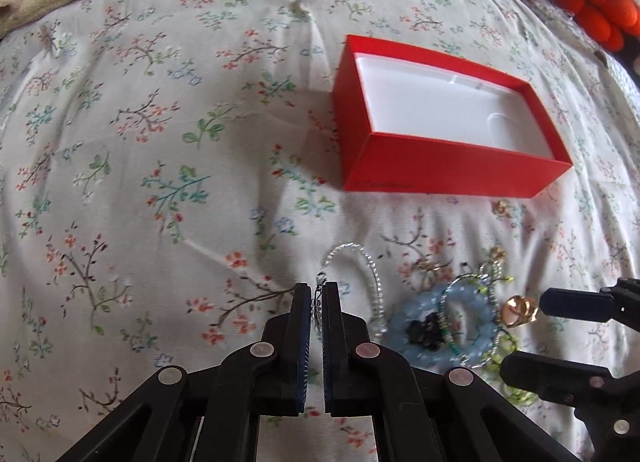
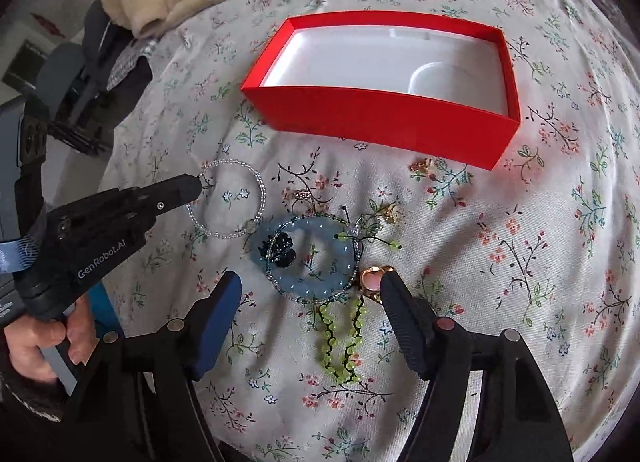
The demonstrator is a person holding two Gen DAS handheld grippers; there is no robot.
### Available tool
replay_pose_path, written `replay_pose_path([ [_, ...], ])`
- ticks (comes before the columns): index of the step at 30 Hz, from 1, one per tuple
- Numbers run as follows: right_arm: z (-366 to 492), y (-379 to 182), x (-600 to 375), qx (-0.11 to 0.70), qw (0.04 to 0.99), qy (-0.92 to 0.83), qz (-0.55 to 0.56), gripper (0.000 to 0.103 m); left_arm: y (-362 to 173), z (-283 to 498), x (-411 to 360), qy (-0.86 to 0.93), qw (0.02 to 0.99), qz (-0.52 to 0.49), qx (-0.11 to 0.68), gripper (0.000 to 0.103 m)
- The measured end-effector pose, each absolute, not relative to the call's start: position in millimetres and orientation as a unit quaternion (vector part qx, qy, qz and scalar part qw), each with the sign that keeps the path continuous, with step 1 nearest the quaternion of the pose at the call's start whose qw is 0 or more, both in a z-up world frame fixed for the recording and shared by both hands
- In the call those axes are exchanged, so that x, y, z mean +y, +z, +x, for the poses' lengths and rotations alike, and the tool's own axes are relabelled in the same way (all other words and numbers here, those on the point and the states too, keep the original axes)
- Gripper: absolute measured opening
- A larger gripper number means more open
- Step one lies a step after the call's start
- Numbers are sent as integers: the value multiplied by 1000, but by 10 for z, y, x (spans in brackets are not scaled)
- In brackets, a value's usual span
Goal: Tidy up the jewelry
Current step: 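Close the left tool on the clear silver beaded bracelet and lift it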
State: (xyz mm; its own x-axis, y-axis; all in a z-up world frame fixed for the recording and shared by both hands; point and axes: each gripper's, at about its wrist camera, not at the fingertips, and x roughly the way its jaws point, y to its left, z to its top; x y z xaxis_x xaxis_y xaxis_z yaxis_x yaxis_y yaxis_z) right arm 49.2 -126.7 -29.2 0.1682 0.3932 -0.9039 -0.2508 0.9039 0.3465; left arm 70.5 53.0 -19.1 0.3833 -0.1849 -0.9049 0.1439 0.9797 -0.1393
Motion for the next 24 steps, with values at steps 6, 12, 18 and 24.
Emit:
replay_pose_path([
  [6,624,-487,-1179,632,747,200,54,76,-255,676,711,-87,828,-23,554,0],
  [12,689,-529,-1026,631,751,193,26,80,-323,675,763,-89,821,-22,564,0],
  [18,714,-642,-895,645,739,195,9,80,-457,695,777,-106,812,-31,573,16],
  [24,719,-667,-853,643,742,190,7,80,-562,756,787,-115,804,-66,579,17],
])
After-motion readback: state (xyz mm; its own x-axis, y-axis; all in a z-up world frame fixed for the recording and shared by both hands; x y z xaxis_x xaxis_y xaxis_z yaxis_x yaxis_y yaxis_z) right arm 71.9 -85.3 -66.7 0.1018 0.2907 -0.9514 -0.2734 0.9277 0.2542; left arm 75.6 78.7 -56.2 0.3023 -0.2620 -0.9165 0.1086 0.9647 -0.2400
